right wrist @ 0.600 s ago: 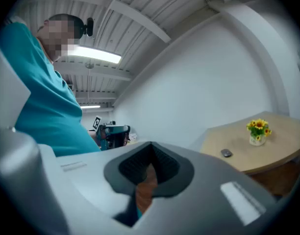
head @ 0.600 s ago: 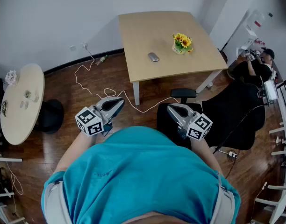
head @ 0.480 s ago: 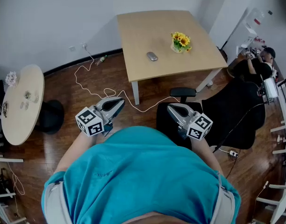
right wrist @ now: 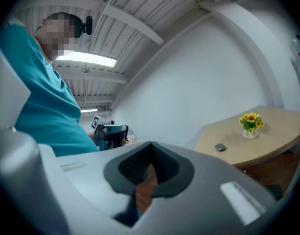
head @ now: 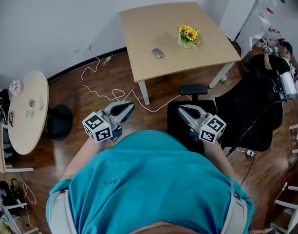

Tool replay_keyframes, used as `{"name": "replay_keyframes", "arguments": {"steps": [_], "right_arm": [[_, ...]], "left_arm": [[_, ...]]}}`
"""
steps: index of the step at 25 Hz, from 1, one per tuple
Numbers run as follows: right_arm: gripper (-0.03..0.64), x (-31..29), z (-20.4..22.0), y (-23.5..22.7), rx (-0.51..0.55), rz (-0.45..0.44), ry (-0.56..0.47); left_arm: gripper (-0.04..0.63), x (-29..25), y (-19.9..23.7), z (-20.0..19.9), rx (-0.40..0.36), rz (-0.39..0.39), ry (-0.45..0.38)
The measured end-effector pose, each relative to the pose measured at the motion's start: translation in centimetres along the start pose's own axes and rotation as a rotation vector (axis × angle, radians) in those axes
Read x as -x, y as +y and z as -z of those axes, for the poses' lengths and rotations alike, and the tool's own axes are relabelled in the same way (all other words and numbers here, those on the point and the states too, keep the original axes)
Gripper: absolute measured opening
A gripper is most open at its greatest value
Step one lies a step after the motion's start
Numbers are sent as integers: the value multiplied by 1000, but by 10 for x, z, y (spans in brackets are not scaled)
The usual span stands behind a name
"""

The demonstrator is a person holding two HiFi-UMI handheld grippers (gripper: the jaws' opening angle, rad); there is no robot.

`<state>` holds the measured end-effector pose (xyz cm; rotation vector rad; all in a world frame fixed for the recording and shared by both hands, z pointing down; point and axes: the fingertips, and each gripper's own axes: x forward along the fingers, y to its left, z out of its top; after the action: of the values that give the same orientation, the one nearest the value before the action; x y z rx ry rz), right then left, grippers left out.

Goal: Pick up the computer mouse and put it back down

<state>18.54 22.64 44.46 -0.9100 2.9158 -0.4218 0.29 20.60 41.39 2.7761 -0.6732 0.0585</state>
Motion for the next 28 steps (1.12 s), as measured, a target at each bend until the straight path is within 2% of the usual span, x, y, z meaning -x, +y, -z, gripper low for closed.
{"name": "replay_keyframes", "arguments": {"steps": [7,14,21,28], "right_arm": [[2,-38,-1,-4,-2,14,26],[2,-108,-19,-22,22,77,34],[2,-207,-36,-44,6,134,53],[3,-250,-29,-72,-33,184,106]], "left_arm": [[5,8,37,-3,28,23,-14],[5,22,112,-22,23,77,-38],[5,59,215,-52,29,102,-28],[5,52,265,-55,36,145,7]]}}
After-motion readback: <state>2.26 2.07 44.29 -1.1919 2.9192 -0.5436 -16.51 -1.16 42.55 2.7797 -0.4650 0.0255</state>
